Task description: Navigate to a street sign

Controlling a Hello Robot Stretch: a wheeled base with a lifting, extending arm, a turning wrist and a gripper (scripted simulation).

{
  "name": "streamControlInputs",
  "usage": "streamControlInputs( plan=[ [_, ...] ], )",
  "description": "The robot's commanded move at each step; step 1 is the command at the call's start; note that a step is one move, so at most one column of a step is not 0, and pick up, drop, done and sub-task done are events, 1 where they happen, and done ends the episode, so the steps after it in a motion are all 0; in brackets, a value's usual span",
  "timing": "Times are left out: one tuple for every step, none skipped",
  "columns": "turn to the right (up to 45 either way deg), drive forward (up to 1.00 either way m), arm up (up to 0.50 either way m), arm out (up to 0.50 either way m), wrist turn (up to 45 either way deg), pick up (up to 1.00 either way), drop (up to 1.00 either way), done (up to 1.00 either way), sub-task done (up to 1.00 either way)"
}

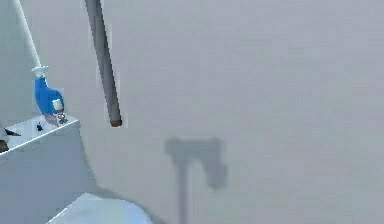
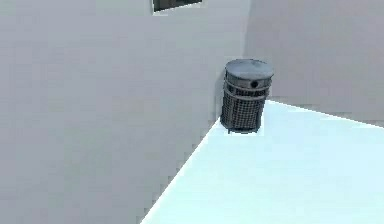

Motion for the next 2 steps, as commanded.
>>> streamControlInputs(
  plan=[
    [-21.0, 0.0, 0.0, 0.0, 0.0, 0.0, 0.0, 0.0, 0.0],
    [0.0, 0.0, 0.0, 0.0, 0.0, 0.0, 0.0, 1.0, 0.0]
  ],
)
